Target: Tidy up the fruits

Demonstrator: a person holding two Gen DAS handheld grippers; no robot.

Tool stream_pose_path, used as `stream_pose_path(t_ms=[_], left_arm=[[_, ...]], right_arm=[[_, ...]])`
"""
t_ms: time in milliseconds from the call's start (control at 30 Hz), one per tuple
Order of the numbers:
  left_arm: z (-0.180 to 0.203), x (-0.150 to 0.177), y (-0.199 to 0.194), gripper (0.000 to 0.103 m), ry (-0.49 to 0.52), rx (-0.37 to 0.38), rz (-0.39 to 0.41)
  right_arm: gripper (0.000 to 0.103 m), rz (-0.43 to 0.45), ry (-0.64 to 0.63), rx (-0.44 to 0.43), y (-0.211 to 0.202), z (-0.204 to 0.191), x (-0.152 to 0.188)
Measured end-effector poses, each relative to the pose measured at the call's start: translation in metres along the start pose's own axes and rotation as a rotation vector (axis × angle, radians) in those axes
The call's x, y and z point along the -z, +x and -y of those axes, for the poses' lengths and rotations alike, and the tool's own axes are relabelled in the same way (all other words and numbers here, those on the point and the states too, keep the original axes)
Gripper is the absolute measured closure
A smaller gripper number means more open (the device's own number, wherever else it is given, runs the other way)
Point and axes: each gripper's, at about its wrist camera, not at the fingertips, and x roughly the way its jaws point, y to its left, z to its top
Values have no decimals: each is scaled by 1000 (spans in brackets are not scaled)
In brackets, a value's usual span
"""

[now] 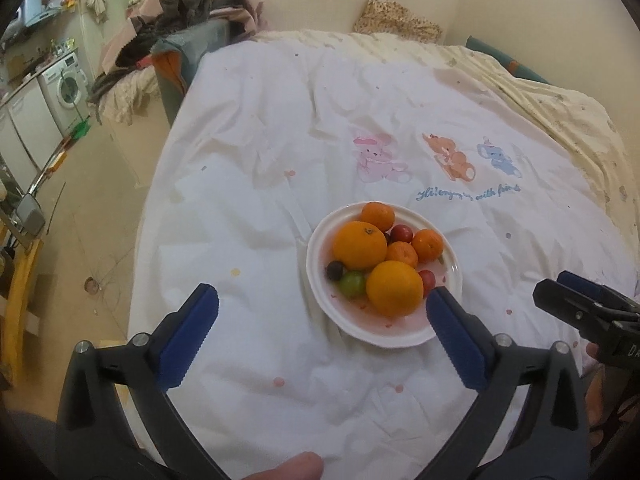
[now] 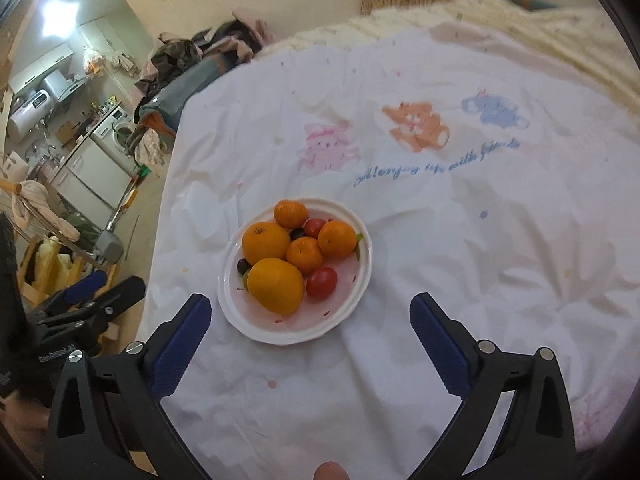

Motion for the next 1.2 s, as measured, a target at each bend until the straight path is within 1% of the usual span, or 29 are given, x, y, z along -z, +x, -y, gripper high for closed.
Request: stream_pose_path(t_ms=[167, 267, 333, 433, 467, 533, 700, 800, 1000, 1200], left_arm=[[-2, 14, -17, 0, -10, -29, 40], [-1, 23, -24, 0, -8, -52, 69], [-1, 28, -25, 0, -11, -51, 79], [-4, 31, -20, 0, -42, -50, 67], [-7, 30, -18, 0, -67, -25, 58], [-8, 30, -18, 0, -76, -6, 52], [-8, 29, -21, 0, -76, 2, 70], [-6, 30, -18, 0, -71, 0, 60], [-8, 29, -14, 0, -75, -4, 48], [-5, 31, -14, 0, -58, -4, 54]], right_arm=[[0, 70, -64, 51, -16, -14, 15], [0, 81, -64, 55, -19, -17, 23], [0, 78, -68, 63, -18, -18, 26], [0, 92, -85, 84, -19, -21, 27], [0, 98, -92, 90, -19, -22, 27], [0, 106, -97, 106, -18, -23, 28], [0, 110, -87, 125, -15, -21, 27], [0, 121, -79, 130, -15, -19, 26], [0, 115, -78, 129, -13, -19, 26], [0, 125, -79, 132, -15, -19, 26]])
